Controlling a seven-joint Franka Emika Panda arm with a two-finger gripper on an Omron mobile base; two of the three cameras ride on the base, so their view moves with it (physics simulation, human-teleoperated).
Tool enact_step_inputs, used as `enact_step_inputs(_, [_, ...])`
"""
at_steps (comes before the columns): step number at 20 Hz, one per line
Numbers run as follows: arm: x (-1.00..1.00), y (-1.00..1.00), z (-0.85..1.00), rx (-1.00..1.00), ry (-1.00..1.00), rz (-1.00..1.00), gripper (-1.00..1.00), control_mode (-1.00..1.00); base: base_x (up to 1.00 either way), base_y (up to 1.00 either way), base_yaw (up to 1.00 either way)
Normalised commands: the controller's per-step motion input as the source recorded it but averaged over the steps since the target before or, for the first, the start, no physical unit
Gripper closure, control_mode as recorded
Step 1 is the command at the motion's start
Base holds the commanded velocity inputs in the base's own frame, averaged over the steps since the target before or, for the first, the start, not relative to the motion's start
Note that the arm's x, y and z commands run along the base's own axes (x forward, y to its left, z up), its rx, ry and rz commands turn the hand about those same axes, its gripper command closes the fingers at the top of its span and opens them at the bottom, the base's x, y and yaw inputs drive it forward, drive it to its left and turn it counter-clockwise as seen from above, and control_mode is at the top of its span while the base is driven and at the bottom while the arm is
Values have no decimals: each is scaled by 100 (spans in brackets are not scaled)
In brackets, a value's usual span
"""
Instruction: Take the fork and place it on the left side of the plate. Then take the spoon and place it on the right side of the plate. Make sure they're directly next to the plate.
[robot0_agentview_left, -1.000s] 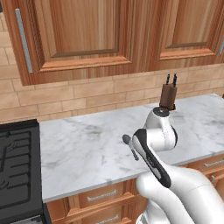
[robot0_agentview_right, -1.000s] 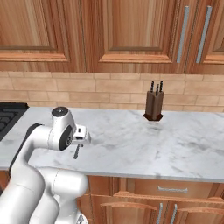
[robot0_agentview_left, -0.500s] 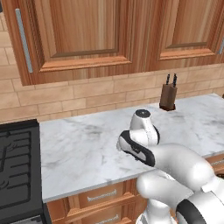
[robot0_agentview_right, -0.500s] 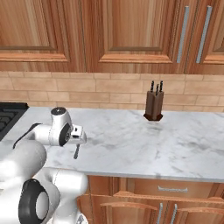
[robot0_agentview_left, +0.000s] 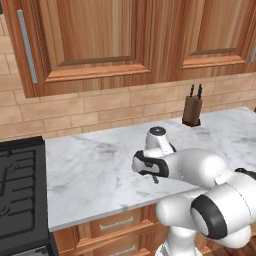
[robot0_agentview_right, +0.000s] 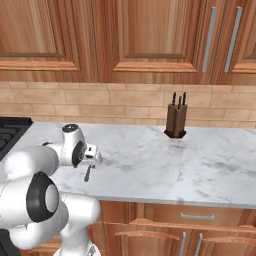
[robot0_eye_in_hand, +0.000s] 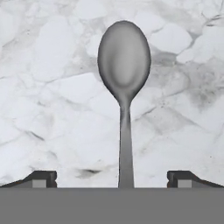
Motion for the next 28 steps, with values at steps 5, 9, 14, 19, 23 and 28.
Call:
enact_step_inputs(5, [2,-15,-45,0,0,-3,-100,-100,0,0,0])
enact_step_inputs(9, [21,-4,-50,0,0,0,-100,-100,0,0,0])
enact_step_inputs(14, [33,0,-65,0,0,0,100,-100,0,0,0])
enact_step_inputs(19, [9,0,-56,0,-1,5,100,-100,0,0,0])
enact_step_inputs(23, [-10,0,-50,0,-5,7,100,-100,0,0,0])
enact_step_inputs(28, [-63,-14,-48,3,-19,5,100,-100,0,0,0])
